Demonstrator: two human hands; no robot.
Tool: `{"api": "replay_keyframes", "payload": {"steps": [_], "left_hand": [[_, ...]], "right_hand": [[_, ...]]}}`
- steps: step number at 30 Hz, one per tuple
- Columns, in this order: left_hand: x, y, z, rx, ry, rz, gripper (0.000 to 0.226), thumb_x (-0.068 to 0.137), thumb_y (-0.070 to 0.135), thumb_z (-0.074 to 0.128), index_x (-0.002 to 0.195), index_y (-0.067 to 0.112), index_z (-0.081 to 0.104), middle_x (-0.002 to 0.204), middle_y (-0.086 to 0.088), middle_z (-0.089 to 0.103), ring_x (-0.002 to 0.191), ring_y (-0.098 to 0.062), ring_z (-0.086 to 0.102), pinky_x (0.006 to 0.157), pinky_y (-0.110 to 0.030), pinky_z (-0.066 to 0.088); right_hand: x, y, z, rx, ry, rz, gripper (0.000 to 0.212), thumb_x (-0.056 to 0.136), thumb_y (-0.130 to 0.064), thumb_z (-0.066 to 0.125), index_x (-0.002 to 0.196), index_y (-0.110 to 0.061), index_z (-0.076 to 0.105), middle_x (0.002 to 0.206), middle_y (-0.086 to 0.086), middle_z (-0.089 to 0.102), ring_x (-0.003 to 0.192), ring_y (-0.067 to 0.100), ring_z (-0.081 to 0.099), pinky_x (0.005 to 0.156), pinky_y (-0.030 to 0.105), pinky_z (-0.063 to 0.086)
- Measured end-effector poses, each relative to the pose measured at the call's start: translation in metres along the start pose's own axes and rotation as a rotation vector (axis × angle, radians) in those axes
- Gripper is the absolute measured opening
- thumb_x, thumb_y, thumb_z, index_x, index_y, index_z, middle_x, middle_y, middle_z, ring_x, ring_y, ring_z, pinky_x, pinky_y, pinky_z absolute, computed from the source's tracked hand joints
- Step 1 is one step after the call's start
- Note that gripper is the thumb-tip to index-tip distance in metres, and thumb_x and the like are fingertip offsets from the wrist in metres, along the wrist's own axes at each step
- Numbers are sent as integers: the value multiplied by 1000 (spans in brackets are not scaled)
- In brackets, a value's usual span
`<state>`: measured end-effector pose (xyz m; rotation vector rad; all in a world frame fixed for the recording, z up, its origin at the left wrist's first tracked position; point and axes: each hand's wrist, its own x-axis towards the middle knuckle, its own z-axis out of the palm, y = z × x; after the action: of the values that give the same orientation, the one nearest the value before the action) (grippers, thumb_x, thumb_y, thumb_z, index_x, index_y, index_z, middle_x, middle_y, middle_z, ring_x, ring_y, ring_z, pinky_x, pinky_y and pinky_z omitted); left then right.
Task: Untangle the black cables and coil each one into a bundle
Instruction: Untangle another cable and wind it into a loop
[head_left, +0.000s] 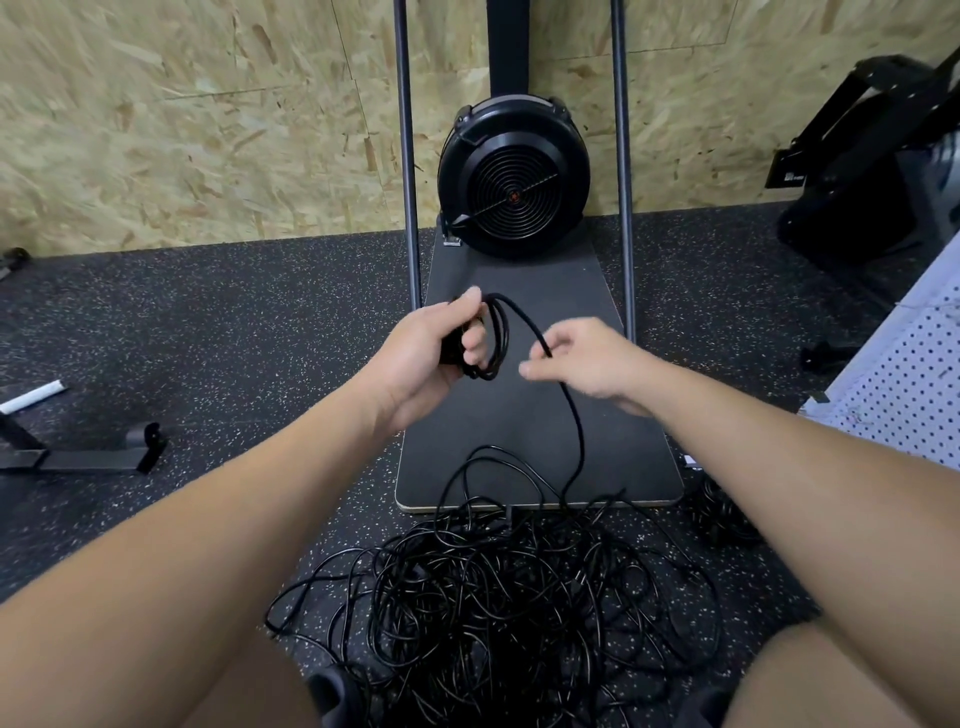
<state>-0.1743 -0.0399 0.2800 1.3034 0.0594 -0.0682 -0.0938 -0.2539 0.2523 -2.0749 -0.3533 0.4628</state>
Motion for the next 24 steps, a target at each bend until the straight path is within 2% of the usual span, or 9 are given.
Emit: {"api": "replay_keyframes", "payload": {"steps": [3, 6, 9, 12, 15, 17, 18, 20, 24], "left_hand": [[1, 2, -5, -40, 29, 19, 20, 111, 31, 62, 99, 16, 56, 77, 0, 50, 68, -16, 43, 72, -28, 42], [3, 0, -9, -118, 81, 41, 12, 111, 22, 63, 104, 13, 59, 87, -3, 62, 76, -17, 53, 77, -30, 49], [5, 1, -13, -159, 157, 81, 9, 112, 18, 62, 107, 10, 61, 91, -7, 69, 78, -18, 60, 79, -32, 51], [5, 0, -16, -93, 202, 125, 11, 112, 18, 63, 111, 7, 63, 99, -10, 74, 81, -19, 66, 82, -33, 55], [5, -1, -15, -23, 217, 167, 11, 112, 15, 62, 112, 5, 67, 106, -15, 79, 90, -23, 72, 88, -36, 57], [5, -4, -11, 69, 208, 186, 13, 112, 15, 61, 116, 2, 65, 112, -18, 81, 99, -27, 77, 93, -39, 59], [3, -5, -9, 114, 188, 191, 14, 113, 15, 61, 117, 1, 63, 115, -19, 81, 104, -30, 79, 95, -41, 61], [2, -9, -7, 232, 143, 184, 18, 113, 16, 61, 117, -2, 60, 115, -18, 81, 109, -34, 79, 96, -47, 63], [5, -19, -11, 790, 222, 202, 41, 101, 48, 65, 100, 7, 65, 88, 1, 78, 79, -19, 70, 82, -50, 61]], "right_hand": [[3, 23, 11, -23, -99, 164, 33, 90, -16, 91, 115, -9, 72, 108, 12, 81, 95, 19, 79, 89, 33, 51], [6, 33, 17, 264, -25, 266, 35, 96, 0, 82, 123, 0, 61, 112, 21, 77, 93, 30, 84, 94, 41, 64], [11, 30, 20, 480, 112, 276, 35, 93, -3, 86, 119, 10, 67, 107, 25, 78, 81, 26, 83, 77, 40, 70], [9, 15, 24, 272, 248, 183, 19, 97, -13, 83, 98, 6, 78, 93, 19, 82, 68, 18, 80, 70, 36, 67], [0, -2, 30, -268, 168, -21, 27, 106, -20, 68, 86, -8, 81, 75, 2, 81, 56, 5, 68, 59, 23, 52], [-7, -13, 38, -576, 14, -186, 28, 110, -17, 61, 91, -10, 79, 89, -1, 81, 78, 12, 72, 65, 18, 51], [-9, -17, 42, -680, -20, -261, 27, 112, -20, 59, 92, -14, 77, 94, -1, 79, 87, 19, 73, 74, 24, 55], [-14, -24, 44, -697, 18, -336, 32, 111, -36, 59, 84, -21, 68, 84, -7, 70, 86, 29, 69, 77, 40, 57], [-18, -33, 31, -435, -28, -380, 20, 91, -36, 88, 84, -24, 74, 71, -8, 70, 68, 14, 64, 69, 36, 54]]}}
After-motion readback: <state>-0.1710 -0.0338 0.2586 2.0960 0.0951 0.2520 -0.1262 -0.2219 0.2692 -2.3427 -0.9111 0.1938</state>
